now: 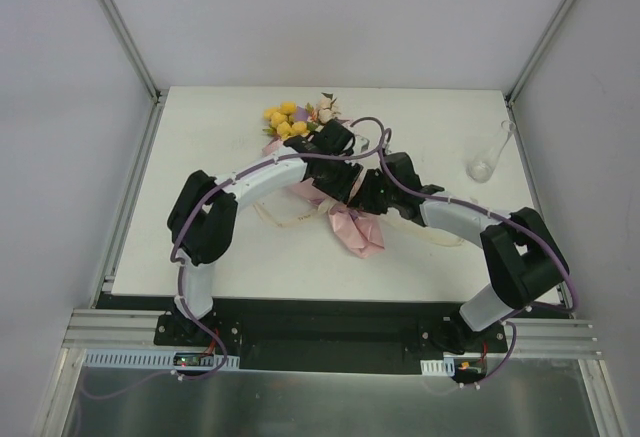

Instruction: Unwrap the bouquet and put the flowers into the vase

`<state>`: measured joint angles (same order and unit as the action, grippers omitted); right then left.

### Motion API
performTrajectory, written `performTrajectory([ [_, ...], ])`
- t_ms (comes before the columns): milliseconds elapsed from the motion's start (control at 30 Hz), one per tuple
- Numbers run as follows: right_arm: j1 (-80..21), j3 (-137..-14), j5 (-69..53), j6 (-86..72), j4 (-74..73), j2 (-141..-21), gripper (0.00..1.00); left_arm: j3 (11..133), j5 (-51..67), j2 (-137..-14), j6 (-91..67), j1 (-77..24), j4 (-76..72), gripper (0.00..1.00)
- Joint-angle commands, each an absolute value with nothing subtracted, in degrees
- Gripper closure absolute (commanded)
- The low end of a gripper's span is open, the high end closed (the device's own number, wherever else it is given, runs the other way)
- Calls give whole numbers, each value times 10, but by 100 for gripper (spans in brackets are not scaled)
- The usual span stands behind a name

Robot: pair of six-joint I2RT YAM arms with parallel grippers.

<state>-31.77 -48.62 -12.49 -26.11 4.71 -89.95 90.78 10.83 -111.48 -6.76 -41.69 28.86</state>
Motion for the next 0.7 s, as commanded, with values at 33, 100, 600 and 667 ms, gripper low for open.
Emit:
performTrajectory([
  [33,-320,-468,-137,-274,69,-867,85,940,52,-1128,-34,-432,311,59],
  [100,-319,-460,-138,-274,69,-864,86,946,50,-1135,-34,-432,314,61],
  [600,-320,-446,-139,-276,77,-866,87,954,16,-1142,-26,-441,317,92],
  [667,-316,-446,-139,-293,79,-867,87,954,28,-1131,-31,-444,316,99],
])
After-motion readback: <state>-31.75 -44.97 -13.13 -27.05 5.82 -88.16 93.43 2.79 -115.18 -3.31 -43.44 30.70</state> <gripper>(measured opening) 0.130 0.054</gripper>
